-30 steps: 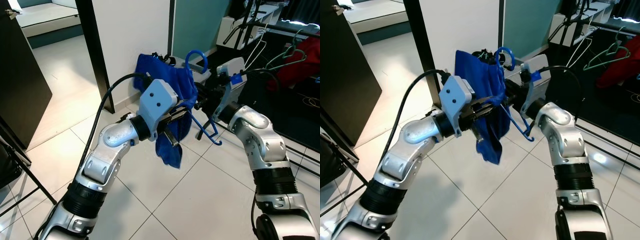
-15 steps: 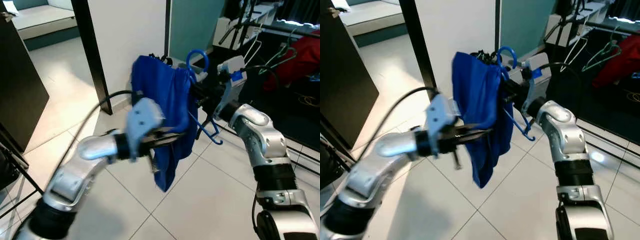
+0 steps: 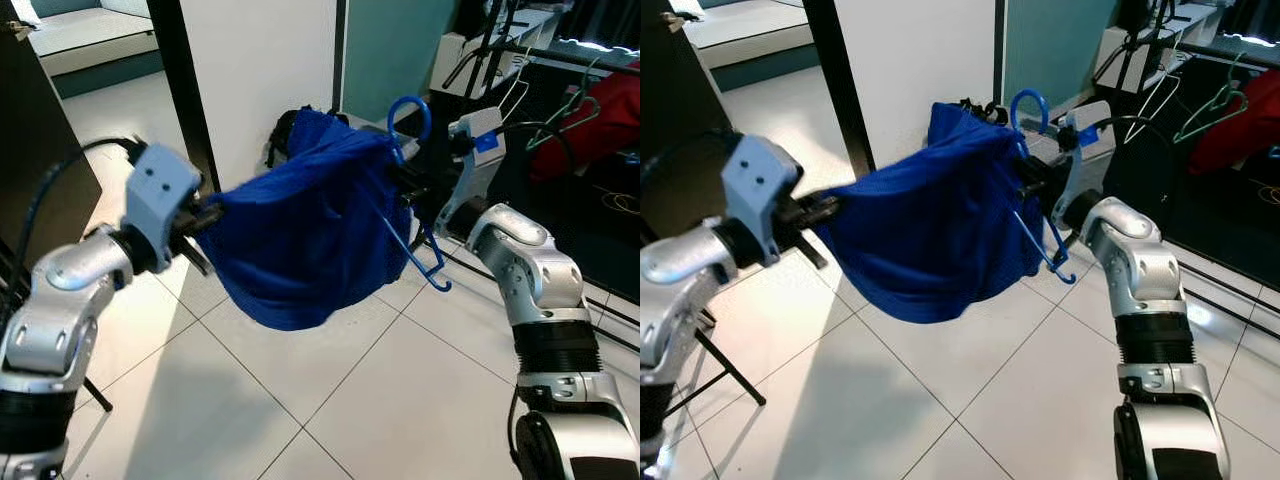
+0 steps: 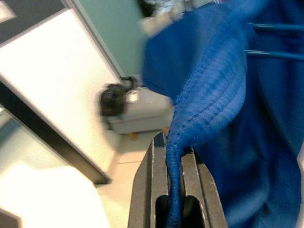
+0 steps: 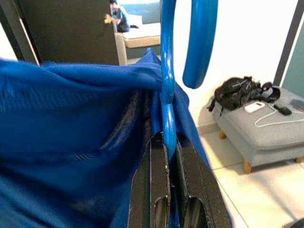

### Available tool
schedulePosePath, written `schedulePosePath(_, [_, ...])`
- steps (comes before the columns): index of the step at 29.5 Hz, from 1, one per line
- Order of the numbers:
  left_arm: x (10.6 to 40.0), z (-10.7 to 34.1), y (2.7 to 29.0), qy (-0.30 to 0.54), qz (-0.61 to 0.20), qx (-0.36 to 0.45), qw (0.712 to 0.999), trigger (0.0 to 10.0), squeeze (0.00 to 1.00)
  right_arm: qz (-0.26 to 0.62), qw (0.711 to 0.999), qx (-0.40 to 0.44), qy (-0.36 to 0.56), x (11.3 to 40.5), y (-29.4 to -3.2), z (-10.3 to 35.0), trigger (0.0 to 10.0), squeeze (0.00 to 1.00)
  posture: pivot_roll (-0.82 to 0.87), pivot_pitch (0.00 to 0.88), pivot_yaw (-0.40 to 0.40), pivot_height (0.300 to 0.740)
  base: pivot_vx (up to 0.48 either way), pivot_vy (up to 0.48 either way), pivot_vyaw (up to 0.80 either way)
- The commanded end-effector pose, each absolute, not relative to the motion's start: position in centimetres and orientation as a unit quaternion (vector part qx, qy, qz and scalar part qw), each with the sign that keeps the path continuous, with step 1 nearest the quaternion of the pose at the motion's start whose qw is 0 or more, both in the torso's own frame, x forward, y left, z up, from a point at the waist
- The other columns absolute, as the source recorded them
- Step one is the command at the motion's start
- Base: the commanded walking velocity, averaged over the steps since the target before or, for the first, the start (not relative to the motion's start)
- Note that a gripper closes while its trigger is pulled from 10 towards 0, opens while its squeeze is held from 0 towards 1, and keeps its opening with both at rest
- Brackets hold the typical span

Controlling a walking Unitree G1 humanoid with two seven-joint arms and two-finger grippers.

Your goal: Hang hanger

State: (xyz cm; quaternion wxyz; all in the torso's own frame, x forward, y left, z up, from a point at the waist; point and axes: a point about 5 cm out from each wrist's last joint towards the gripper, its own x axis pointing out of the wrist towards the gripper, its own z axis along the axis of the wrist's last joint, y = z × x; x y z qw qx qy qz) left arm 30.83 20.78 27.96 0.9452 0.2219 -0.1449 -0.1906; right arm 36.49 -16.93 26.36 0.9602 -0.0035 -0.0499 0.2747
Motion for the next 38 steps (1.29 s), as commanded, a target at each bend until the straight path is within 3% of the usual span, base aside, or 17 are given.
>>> schedulePosePath(1, [30.9,29.1,22.5,-0.163,-0.133,0.229,0.95,10.0,0.0,0.286,0.957,-0.011,-0.044,36.3,-16.6,26.4,10.0,0.0,0.0,0.074,0.013,0.74,0.0,0.0,0.0])
schedulePosePath(9, [31.0,31.5,24.5,-0.215,-0.045,0.191,0.957,10.0,0.0,0.306,0.952,-0.01,-0.019,35.9,-16.0,25.6,10.0,0.0,0.0,0.078,0.013,0.74,0.0,0.0,0.0])
schedulePosePath(11, [31.1,32.0,24.7,-0.231,-0.045,0.138,0.962,10.0,0.0,0.298,0.954,-0.009,-0.018,36.1,-16.0,25.5,10.0,0.0,0.0,0.078,0.011,0.74,0.0,0.0,0.0])
schedulePosePath(14, [31.0,32.0,23.7,-0.234,-0.104,0.088,0.963,10.0,0.0,0.286,0.958,-0.005,-0.024,36.3,-16.2,25.7,10.0,0.0,0.0,0.078,0.01,0.74,0.0,0.0,0.0])
schedulePosePath(15, [30.6,31.5,22.1,-0.229,-0.171,0.072,0.956,10.0,0.0,0.275,0.961,-0.002,-0.038,36.5,-16.4,26.0,10.0,0.0,0.0,0.078,0.008,0.74,0.0,0.0,0.0])
schedulePosePath(16, [30.6,31.5,22.1,-0.229,-0.171,0.072,0.956,10.0,0.0,0.275,0.961,-0.002,-0.038,36.5,-16.4,26.0,10.0,0.0,0.0,0.078,0.008,0.74,0.0,0.0,0.0])
schedulePosePath(19, [28.5,29.6,17.9,-0.207,-0.339,0.041,0.917,10.0,0.0,0.25,0.965,0.013,-0.074,36.9,-16.8,27.2,10.0,0.0,0.0,0.079,0.007,0.74,0.0,0.0,0.0])
schedulePosePath(24, [25.8,27.5,14.7,-0.17,-0.473,0.034,0.864,10.0,0.0,0.229,0.968,0.031,-0.097,37.1,-17.3,28.1,10.0,0.0,0.0,0.077,0.005,0.74,0.0,0.0,0.0])
schedulePosePath(33, [24.5,27.4,14.1,-0.154,-0.532,0.003,0.833,10.0,0.0,0.196,0.972,0.058,-0.116,37.5,-18.0,28.7,10.0,0.0,0.0,0.075,0.005,0.74,0.0,0.0,0.0])
schedulePosePath(38, [22.8,25.6,14.0,-0.09,-0.588,0.01,0.804,10.0,0.0,0.165,0.974,0.089,-0.128,37.9,-18.9,29.2,10.0,0.0,0.0,0.075,0.005,0.74,0.0,0.0,0.0])
